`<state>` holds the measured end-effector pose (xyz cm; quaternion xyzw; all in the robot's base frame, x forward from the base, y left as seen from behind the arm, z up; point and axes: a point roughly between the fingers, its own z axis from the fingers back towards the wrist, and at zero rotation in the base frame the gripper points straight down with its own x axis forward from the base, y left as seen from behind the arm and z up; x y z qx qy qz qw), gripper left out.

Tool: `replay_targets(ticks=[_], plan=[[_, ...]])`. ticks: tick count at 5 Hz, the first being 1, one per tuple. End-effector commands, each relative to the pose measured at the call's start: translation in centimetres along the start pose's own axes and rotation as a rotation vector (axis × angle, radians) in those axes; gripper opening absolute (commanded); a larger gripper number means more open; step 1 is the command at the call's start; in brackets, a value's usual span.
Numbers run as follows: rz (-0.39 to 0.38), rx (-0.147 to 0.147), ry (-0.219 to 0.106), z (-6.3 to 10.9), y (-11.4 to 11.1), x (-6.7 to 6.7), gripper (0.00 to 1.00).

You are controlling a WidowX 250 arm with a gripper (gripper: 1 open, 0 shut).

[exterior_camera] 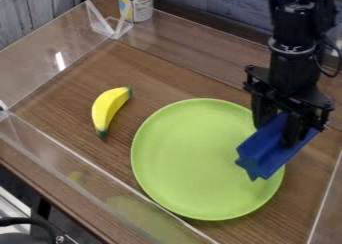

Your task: Put the blue object in the green plate

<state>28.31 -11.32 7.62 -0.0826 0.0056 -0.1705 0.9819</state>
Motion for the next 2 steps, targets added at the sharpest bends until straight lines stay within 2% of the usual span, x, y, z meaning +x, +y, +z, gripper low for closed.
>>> replay_targets(ticks=[1, 2], plan=[[-0.012, 0.004, -0.09, 2.69, -0.1, 0.81, 0.0], [-0.012, 0.003, -0.096, 3.02, 0.02, 0.73, 0.0]])
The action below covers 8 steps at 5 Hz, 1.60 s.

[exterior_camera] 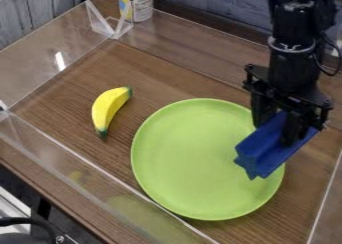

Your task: Put the blue object in the green plate

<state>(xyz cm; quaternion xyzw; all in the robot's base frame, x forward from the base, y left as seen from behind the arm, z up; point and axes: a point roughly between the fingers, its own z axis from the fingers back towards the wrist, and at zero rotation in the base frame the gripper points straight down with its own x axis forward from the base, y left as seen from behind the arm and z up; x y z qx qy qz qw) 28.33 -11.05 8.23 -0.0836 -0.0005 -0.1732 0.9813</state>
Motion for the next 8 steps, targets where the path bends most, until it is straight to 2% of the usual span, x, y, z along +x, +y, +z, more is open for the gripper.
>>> replay_targets(ticks=[1, 3, 8], plan=[[-0.006, 0.002, -0.091, 2.8, 0.0, 0.7, 0.0], [-0.003, 0.003, -0.096, 2.8, 0.5, 0.7, 0.0], [0.008, 0.006, -0.086, 1.6, 1.4, 0.9, 0.0]])
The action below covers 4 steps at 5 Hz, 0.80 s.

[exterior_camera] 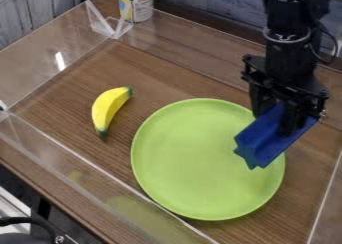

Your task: Put the blue object in the green plate

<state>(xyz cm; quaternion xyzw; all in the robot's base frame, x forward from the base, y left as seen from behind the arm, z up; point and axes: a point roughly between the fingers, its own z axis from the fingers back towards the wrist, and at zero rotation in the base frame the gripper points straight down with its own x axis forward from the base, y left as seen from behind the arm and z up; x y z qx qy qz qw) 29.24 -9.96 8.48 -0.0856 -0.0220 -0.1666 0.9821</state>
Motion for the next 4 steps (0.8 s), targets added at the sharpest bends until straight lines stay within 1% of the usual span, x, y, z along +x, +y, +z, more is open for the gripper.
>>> replay_targets(ticks=[1, 4], plan=[[0.003, 0.002, -0.043, 1.05, 0.29, 0.6, 0.0], [0.013, 0.002, -0.041, 0.59, 0.72, 1.0, 0.0]])
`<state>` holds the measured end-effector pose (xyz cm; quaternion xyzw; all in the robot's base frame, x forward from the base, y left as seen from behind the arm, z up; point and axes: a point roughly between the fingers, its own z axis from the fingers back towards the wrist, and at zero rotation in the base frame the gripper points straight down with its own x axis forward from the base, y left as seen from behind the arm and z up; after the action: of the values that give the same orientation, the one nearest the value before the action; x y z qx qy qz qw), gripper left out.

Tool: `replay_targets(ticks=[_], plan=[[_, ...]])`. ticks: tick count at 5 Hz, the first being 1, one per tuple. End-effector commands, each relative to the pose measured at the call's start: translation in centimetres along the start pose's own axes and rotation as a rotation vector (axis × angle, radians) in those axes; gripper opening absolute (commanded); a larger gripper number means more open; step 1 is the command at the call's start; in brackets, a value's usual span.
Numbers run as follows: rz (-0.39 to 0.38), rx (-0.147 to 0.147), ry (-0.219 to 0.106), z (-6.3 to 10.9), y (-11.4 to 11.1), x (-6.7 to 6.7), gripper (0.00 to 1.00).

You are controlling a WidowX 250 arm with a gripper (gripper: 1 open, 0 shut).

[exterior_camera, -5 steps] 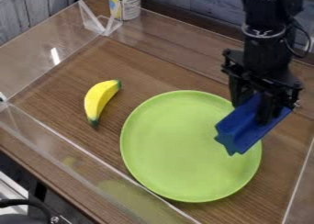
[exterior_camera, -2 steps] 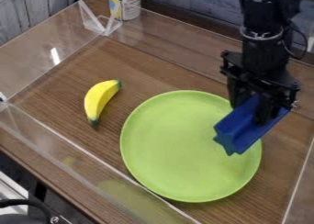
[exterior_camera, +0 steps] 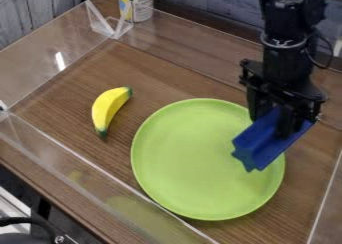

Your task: Put the blue object in the green plate

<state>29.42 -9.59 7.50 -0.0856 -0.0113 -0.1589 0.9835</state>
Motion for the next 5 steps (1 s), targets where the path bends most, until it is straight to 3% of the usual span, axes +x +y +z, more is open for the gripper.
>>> replay_targets(ticks=[1, 5], plan=[[0.0, 0.003, -0.062, 1.5, 0.29, 1.1, 0.0], [0.011, -0.002, -0.063, 1.12, 0.69, 1.66, 0.0]])
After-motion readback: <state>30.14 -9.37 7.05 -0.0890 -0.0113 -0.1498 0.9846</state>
